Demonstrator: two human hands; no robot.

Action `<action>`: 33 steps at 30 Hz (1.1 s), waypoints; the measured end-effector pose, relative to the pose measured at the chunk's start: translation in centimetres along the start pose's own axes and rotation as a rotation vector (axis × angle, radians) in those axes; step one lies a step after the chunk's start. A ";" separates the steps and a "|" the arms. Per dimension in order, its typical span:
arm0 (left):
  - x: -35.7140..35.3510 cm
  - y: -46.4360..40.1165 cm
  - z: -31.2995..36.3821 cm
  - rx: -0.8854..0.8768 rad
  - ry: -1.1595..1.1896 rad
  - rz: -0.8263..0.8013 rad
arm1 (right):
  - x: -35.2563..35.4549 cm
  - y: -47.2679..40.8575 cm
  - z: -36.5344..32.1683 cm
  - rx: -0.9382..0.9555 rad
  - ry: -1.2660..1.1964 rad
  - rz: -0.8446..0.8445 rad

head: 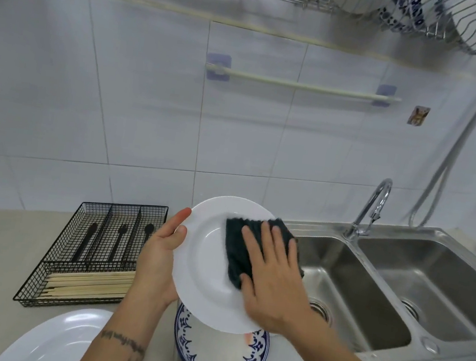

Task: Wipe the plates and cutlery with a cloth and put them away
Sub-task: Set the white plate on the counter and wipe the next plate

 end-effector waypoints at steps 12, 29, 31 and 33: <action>-2.6 1.6 -1.5 0.053 0.016 -0.053 | 1.5 -2.8 0.5 -0.024 -0.007 0.117; -3.8 2.1 -1.9 0.065 -0.058 -0.094 | -0.2 -0.9 -0.4 -0.013 -0.127 0.076; -3.4 2.2 -1.7 0.064 -0.046 -0.078 | 0.5 -2.2 2.0 -0.148 -0.033 0.136; -2.7 2.1 -1.3 0.058 -0.017 -0.048 | 0.9 -2.6 3.8 -0.241 0.023 0.127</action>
Point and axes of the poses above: each hand's wrist, its own y-axis away from the middle knuckle, its own x-axis out of the back of the hand, z = x × y, the point moved 6 cm from there along -y, towards the middle knuckle, and after that the axes turned 9 degrees about -x, right-handed, at the moved point
